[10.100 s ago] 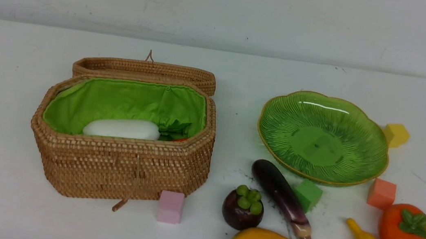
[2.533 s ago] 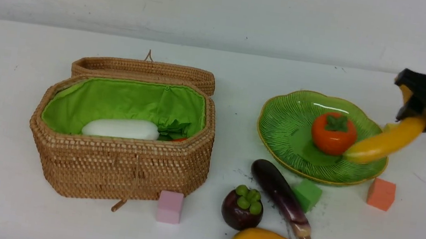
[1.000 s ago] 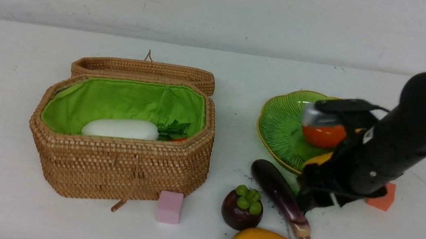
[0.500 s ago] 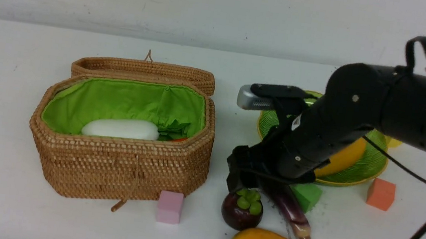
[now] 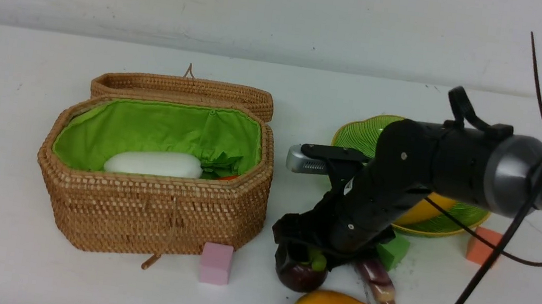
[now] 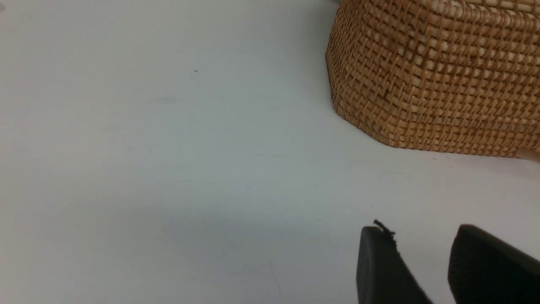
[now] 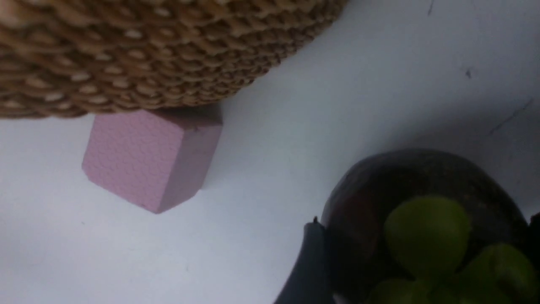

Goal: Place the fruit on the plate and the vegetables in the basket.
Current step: Use the right arm to grab a mangosteen and put it into the right plate

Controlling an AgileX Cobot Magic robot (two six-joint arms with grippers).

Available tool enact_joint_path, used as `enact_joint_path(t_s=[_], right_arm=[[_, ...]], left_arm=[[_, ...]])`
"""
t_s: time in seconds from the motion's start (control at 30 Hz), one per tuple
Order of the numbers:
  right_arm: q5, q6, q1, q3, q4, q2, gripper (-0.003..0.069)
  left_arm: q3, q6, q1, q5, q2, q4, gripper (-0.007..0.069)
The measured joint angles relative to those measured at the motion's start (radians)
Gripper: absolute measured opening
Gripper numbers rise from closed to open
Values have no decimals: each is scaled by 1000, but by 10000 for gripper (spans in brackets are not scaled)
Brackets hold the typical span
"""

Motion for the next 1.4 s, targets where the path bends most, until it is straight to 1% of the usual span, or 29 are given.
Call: enact_joint_path(t_s=[0.1, 0.27, 0.43, 0.5, 0.63, 0.7, 0.73, 0.8, 1.03, 1.17, 1.2, 1.33, 1.37, 1.4], right_arm=[[-21, -19, 0, 0, 2, 1, 571], [-33, -27, 0, 0, 2, -8, 571], [-57, -13, -5, 0, -3, -79, 571], [-80, -1, -26, -12, -21, -120, 571], [-110, 53, -145, -123, -56, -138, 571], [-127, 68, -203, -181, -52, -114, 571], [-129, 69, -208, -187, -52, -111, 571], [-135, 67, -255, -257, -29, -47, 571], [-121, 60, -263, -336, -6, 141, 571], [-121, 60, -263, -339, -6, 169, 571], [-121, 60, -263, -339, -8, 169, 576], [-104, 60, -263, -348, -39, 166, 653], [-102, 60, -263, -348, -41, 165, 653], [-84, 60, -263, -348, -60, 157, 673]], left_arm=[[0, 0, 0, 0, 0, 0, 239], [0, 0, 0, 0, 0, 0, 239], [0, 0, 0, 0, 0, 0, 239], [0, 0, 0, 0, 0, 0, 239], [0, 0, 0, 0, 0, 0, 239], [0, 0, 0, 0, 0, 0, 239], [0, 1, 0, 0, 0, 0, 239], [0, 1, 0, 0, 0, 0, 239], [0, 1, 0, 0, 0, 0, 239], [0, 1, 0, 0, 0, 0, 239], [0, 1, 0, 0, 0, 0, 239], [0, 1, 0, 0, 0, 0, 239], [0, 1, 0, 0, 0, 0, 239], [0, 1, 0, 0, 0, 0, 239]])
